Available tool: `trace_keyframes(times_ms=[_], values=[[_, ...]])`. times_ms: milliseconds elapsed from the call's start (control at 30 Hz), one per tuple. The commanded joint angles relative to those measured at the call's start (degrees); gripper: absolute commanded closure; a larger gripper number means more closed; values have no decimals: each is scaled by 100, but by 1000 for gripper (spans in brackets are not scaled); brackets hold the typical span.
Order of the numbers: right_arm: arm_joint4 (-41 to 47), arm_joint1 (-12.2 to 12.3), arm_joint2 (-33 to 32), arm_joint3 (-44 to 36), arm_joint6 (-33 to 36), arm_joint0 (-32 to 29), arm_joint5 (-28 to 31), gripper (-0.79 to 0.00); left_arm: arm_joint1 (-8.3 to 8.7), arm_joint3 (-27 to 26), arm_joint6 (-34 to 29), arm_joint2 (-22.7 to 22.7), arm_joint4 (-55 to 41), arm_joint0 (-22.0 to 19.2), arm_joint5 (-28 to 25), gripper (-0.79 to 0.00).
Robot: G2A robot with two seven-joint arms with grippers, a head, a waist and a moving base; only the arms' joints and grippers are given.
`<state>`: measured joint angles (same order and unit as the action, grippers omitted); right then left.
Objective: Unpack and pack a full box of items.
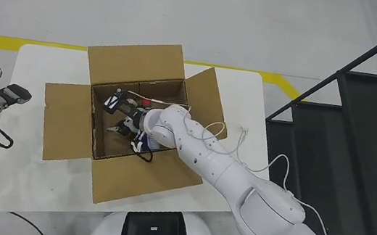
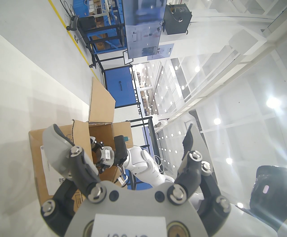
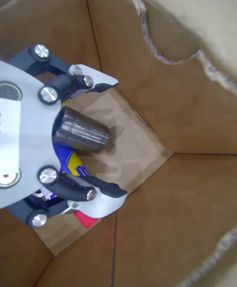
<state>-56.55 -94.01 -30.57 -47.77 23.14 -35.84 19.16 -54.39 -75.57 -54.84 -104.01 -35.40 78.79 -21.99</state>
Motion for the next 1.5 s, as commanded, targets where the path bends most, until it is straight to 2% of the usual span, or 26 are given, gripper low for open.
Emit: trace_keyframes(times_ms=[0, 133, 300, 433, 600, 833, 933, 1133, 1200, 1467], values=[[-41, 101, -173, -290, -78, -98, 70, -785, 0, 0, 0, 0, 0, 0, 0, -785], [-189, 426, -723, -1260, -72, -514, 230, -785, 0, 0, 0, 0, 0, 0, 0, -785], [-282, 900, -1660, -3105, 480, -1510, 584, -785, 0, 0, 0, 0, 0, 0, 0, -785], [166, 1174, -2376, -4287, 1064, -2321, 1078, -785, 0, 0, 0, 0, 0, 0, 0, -785], [979, 1377, -2996, -5091, 1652, -2948, 1494, -785, 2, -18, 66, 0, 102, 35, 30, -785], [2319, 1567, -3587, -5441, 1971, -3430, 2019, -785, 95, 144, -143, -311, 680, 191, 143, -785], [2758, 1636, -3791, -5548, 2075, -3586, 2136, -785, 122, 229, -315, -234, 1078, 183, 84, -785], [2758, 1636, -3791, -5548, 2075, -3586, 2136, -785, 141, 539, -1087, 223, 1506, -15, -310, -785], [2758, 1636, -3791, -5548, 2075, -3586, 2136, -785, 135, 663, -1046, 254, 1454, -91, -445, -785], [2768, 1636, -3793, -5547, 2040, -3594, 2113, -785, 135, 663, -1046, 254, 1454, -91, -445, -785]])
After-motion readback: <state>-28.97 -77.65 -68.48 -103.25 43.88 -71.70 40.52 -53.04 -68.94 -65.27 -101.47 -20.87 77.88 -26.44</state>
